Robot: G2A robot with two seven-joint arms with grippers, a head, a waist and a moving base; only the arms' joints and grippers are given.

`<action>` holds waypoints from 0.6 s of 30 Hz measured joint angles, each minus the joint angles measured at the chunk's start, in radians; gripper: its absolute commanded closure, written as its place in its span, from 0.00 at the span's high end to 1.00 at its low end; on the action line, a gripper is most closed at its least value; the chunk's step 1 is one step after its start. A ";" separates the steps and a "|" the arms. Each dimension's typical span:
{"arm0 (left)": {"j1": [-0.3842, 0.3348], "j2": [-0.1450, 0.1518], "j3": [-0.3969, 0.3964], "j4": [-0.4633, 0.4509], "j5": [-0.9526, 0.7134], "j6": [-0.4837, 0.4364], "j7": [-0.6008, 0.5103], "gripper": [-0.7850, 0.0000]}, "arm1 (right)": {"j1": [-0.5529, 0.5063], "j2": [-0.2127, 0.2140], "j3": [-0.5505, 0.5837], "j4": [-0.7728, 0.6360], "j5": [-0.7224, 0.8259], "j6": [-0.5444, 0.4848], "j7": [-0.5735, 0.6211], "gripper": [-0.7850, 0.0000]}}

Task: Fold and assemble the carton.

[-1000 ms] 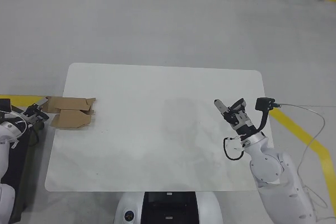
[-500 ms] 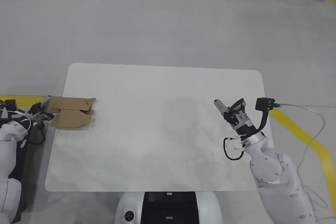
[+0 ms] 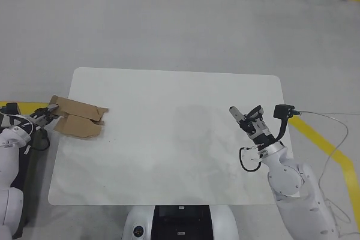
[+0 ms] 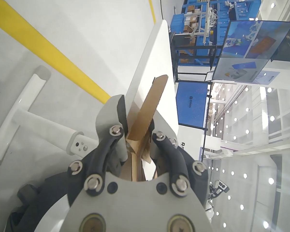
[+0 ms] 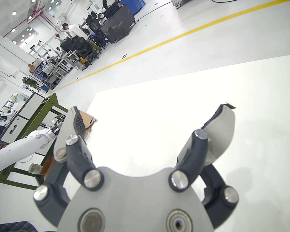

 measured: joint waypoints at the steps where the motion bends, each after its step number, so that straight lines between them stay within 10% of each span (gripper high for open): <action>1: -0.002 0.000 -0.002 -0.001 0.000 -0.006 -0.006 0.11 | 0.000 0.000 0.000 0.000 0.000 0.000 0.000 1.00; 18: -0.043 0.057 -0.134 -0.080 -0.183 -0.092 -0.202 0.00 | 0.000 0.000 0.000 0.000 0.000 0.000 0.000 1.00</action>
